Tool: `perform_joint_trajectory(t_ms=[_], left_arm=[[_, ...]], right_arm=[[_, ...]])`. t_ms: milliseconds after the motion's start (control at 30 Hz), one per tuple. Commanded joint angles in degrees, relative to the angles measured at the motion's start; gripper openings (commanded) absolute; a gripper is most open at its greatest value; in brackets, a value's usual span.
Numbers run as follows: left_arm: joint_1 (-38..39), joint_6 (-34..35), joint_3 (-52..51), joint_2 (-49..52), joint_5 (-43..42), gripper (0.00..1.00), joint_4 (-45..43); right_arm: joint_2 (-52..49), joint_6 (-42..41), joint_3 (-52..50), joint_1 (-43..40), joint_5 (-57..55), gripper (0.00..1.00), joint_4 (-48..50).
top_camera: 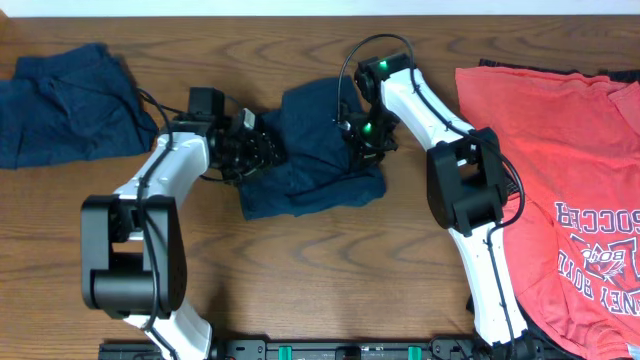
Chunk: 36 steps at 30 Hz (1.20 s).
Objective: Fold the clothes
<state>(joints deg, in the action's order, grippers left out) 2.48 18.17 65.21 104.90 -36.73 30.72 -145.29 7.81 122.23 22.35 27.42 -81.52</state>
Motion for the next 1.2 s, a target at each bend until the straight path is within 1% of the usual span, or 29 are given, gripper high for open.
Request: perform_joint_trajectory(t_ms=[0, 100, 133, 233, 267, 433, 467, 533, 567, 600, 633, 667, 800, 933, 1167], left_arm=[[-0.11, -0.74, -0.07, -2.67, 3.65, 0.66, 1.03], [-0.2, -0.98, -0.07, -3.37, 7.91, 0.68, 3.34], [-0.24, -1.01, -0.09, -3.37, 9.6, 0.73, 4.55], [-0.33, -1.01, -0.17, -2.69, 13.94, 0.78, 7.65], [-0.42, -1.25, -0.24, -2.58, 14.1, 0.81, 8.11], [-0.48, -1.62, -0.24, -2.47, 14.08, 0.89, 7.61], [-0.5, -1.6, -0.24, -2.47, 14.1, 0.92, 7.61], [-0.57, -1.6, -0.24, -2.47, 14.12, 0.96, 7.69], [-0.59, -1.6, -0.24, -2.47, 14.12, 0.97, 7.67], [-0.63, -1.6, -0.24, -2.47, 14.12, 0.98, 7.65], [-0.7, -1.57, -0.24, -2.47, 14.1, 0.98, 7.63], [-0.7, -1.6, -0.24, -2.47, 14.1, 0.99, 7.63], [-0.7, -1.6, -0.24, -2.45, 14.1, 1.0, 7.65], [-0.72, -1.84, -0.26, -2.34, 15.65, 0.98, 7.67], [-2.95, -2.01, -1.95, -1.81, 15.76, 0.98, 5.7]], right_arm=[[-1.7, -0.5, -0.17, -0.31, 0.02, 0.01, 0.5], [-1.7, -0.5, -0.2, -0.94, 0.02, 0.01, 0.35], [-1.7, -0.48, -0.17, -1.14, 0.0, 0.01, 0.22], [-1.7, -0.46, -0.17, -1.6, -0.02, 0.01, -0.31], [-1.7, -0.46, -0.17, -1.68, -0.02, 0.01, -0.35], [-1.7, 0.81, -0.13, -1.7, -0.44, 0.01, -1.14], [-1.7, 0.79, -0.09, -1.66, -1.01, 0.01, -1.22], [-1.7, -1.99, 0.0, -1.66, -3.08, 0.01, -1.22], [-1.7, -3.3, 0.02, -1.75, -4.57, 0.11, -1.18], [-1.68, -4.59, 0.09, -1.86, -5.99, 0.44, -1.14], [-1.68, -5.68, 0.28, -1.99, -7.04, 0.62, -1.16], [-1.68, -6.38, 0.5, -2.1, -7.93, 0.99, -1.16], [-1.33, -10.08, 2.64, -2.32, -14.45, 0.99, -1.2], [-0.13, -10.36, 7.45, -2.45, -17.42, 0.99, -1.97], [1.25, -8.94, 21.66, -2.45, -17.92, 0.99, -8.9]])
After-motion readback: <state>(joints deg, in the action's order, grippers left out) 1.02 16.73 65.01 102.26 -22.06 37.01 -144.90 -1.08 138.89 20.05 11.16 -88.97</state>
